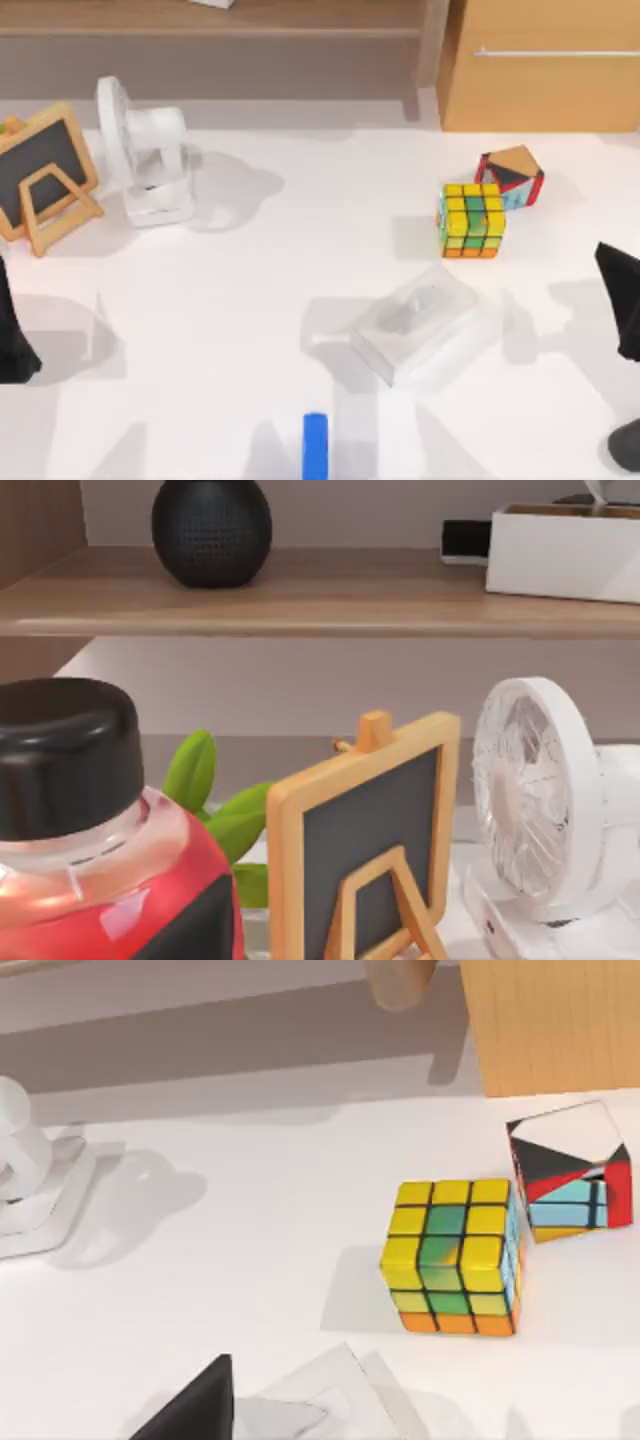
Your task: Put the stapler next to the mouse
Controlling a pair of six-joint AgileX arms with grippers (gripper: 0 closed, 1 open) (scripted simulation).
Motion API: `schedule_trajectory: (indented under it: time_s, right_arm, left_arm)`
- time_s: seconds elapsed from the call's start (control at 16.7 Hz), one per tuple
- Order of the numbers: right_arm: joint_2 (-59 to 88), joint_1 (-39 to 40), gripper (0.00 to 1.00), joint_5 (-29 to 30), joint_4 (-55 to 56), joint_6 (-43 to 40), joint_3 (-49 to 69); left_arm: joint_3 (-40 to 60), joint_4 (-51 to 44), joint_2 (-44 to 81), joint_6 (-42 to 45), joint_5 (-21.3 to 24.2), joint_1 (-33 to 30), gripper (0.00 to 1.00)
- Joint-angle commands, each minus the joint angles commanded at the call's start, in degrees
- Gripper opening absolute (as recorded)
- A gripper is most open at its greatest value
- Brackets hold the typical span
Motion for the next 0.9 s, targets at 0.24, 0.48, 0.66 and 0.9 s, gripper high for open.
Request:
schedule_trajectory:
  time_s: [0.24, 0.48, 0.66, 0.9]
  right_arm:
    - [21.44, 14.31, 1.0, -1.45, -10.92, 14.05, 14.58]
    - [43.36, 26.16, 1.0, -3.82, -22.11, 27.3, 29.56]
    - [58.02, 32.16, 1.0, -4.88, -29.6, 34.59, 39.74]
    - [73.74, 36.91, 1.0, -4.1, -37.42, 40.4, 50.67]
  left_arm:
    - [0.0, 0.0, 0.0, 0.0, 0.0, 0.0, 1.0]
    - [0.0, 0.0, 0.0, 0.0, 0.0, 0.0, 1.0]
    - [0.0, 0.0, 0.0, 0.0, 0.0, 0.0, 1.0]
    - [0.0, 0.0, 0.0, 0.0, 0.0, 0.0, 1.0]
